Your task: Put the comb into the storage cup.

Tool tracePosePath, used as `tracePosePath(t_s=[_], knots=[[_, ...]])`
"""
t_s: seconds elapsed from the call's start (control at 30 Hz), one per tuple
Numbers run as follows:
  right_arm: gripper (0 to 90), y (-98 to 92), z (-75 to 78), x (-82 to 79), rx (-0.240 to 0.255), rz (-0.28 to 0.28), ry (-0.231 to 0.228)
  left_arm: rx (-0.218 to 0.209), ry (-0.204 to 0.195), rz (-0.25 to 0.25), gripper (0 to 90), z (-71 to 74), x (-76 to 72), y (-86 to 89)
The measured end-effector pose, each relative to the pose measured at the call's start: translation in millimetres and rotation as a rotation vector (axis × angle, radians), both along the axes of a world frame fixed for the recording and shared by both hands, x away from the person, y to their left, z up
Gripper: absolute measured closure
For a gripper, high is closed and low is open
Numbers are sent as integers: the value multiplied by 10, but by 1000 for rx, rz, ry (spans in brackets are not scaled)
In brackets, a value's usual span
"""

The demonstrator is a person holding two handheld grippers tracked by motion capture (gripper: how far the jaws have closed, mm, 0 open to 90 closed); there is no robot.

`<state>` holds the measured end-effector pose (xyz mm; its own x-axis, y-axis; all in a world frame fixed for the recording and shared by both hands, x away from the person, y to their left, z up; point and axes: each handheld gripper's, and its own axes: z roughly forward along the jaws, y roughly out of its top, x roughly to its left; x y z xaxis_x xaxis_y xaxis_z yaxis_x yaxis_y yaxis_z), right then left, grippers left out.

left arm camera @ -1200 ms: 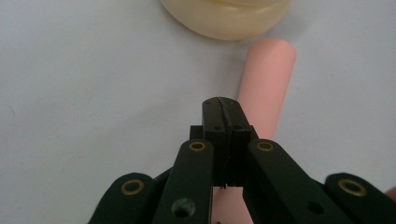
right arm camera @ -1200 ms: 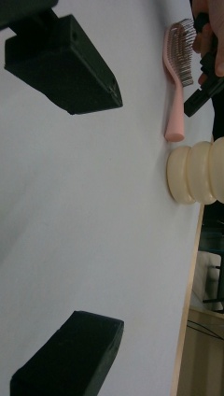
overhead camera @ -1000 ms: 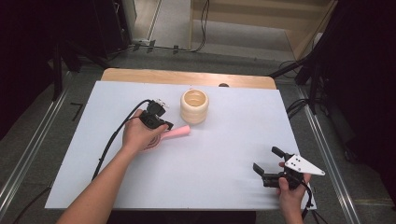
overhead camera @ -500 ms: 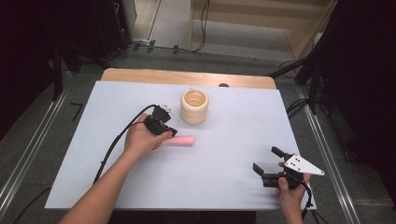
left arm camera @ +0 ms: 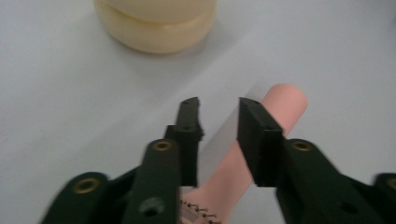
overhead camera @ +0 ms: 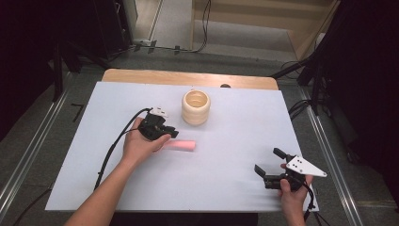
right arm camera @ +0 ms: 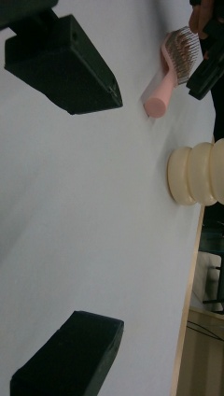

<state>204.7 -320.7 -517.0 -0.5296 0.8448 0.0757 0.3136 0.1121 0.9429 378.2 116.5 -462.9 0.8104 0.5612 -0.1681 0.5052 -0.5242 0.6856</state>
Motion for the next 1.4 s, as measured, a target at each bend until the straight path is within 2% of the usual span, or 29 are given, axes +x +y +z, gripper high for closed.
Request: tracePosePath(t_s=[0.03,0.07,0.13,0.17,0.23,0.27,0.3,0.33,0.4,0.43,0.5,0.63,0.77,0.8,0.9,0.93,1.1,1.13,1.2,1.4], knots=[[0,0,0,0,0,0,0,0,0,0,622,0,0,0],[0,-3,-1,1,6,-3,1,-33,-10,10,577,18,-20,40],[0,-6,-1,0,6,-11,1,-68,-47,52,432,54,-62,100],[0,-8,0,0,2,-16,0,-116,-58,84,371,80,-95,160],[0,-10,1,2,4,-18,1,-122,-71,103,162,89,-113,178],[0,-12,1,3,5,-18,2,-158,-84,126,91,114,-157,252],[0,-14,2,3,7,-17,3,-182,-92,128,24,124,-182,290],[0,-17,2,3,10,-15,5,-201,-113,129,0,135,-214,330],[0,-23,3,4,15,-10,7,-219,-155,137,0,153,-282,393],[0,-23,3,4,15,-10,7,-219,-155,137,0,153,-282,393],[0,-34,8,3,23,-1,17,-238,-196,142,0,173,-383,507],[0,-74,20,-7,50,1,24,-256,-218,155,0,168,-461,617],[0,-67,35,-11,41,2,27,-280,-246,185,0,107,-571,802],[0,-67,35,-11,41,2,27,-280,-246,185,0,107,-571,802],[0,-46,58,-15,29,20,38,-282,-289,206,0,61,-671,923],[0,-46,58,-15,29,20,38,-282,-289,206,0,61,-671,923],[0,-33,78,-5,23,32,48,-284,-350,213,0,49,-831,1075],[0,-33,78,-5,23,32,48,-284,-350,213,0,49,-831,1075],[0,-37,98,4,26,36,49,-285,-386,238,0,47,-907,1156],[0,-33,154,32,25,51,45,-294,-399,265,0,17,-997,1299]])
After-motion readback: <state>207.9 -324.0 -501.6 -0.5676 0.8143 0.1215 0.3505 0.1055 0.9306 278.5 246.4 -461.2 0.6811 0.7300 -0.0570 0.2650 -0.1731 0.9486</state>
